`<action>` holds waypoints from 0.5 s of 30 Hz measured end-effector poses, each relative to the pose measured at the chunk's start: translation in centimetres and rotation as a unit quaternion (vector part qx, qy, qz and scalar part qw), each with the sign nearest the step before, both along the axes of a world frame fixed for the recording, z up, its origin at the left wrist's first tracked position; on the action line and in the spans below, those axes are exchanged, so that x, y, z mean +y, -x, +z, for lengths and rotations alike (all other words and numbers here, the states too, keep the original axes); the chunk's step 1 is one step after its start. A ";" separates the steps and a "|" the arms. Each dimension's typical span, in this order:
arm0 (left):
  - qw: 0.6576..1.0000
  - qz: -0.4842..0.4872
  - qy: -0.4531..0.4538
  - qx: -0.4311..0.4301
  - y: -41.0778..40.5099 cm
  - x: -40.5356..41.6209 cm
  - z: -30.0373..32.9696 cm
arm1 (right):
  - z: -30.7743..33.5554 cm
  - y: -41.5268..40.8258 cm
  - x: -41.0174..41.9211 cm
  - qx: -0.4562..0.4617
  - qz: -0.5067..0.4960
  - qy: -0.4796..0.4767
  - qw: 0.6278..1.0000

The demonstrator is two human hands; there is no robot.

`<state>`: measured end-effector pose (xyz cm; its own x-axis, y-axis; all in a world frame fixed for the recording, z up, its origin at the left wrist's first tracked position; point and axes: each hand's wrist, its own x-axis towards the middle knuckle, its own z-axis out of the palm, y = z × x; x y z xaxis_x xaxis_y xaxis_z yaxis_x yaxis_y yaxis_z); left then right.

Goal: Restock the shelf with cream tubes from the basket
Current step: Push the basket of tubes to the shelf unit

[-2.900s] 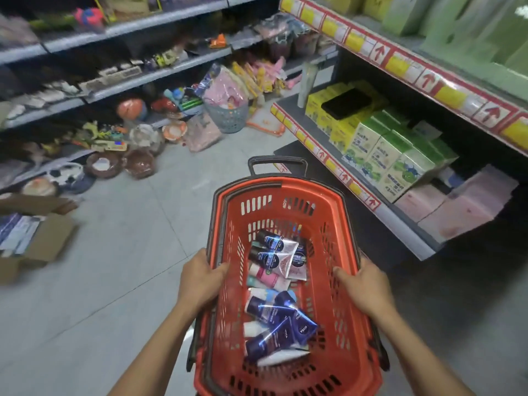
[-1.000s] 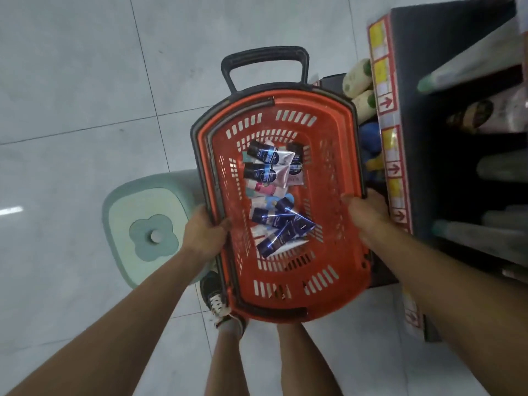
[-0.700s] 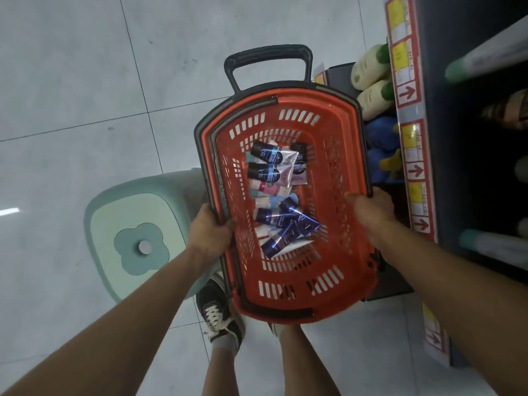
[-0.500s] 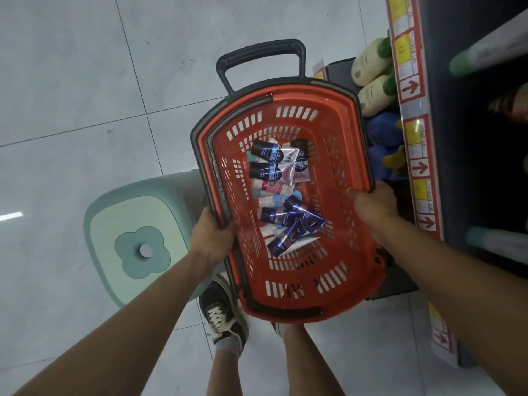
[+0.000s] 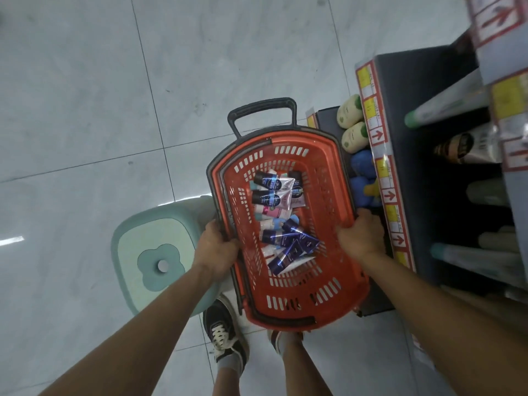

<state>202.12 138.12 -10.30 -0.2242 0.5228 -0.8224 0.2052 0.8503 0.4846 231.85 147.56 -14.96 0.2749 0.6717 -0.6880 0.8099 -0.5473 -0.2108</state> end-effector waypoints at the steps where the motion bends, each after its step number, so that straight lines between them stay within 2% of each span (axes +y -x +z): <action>1: 1.000 -0.018 -0.005 0.011 0.0 0.1 1.6 | 1.0 0.0 -0.4 -0.003 0.013 0.003 1.000; 5: 0.997 -0.057 -0.025 0.042 0.3 0.0 8.6 | 5.7 1.0 -1.9 0.020 0.056 0.023 0.998; 11: 0.990 -0.088 -0.085 0.075 1.9 -1.7 15.2 | 21.6 6.6 -3.6 0.042 0.093 -0.004 0.995; 15: 0.989 -0.075 -0.099 0.079 1.8 -1.4 27.2 | 28.0 8.0 -5.6 0.046 0.127 -0.025 0.990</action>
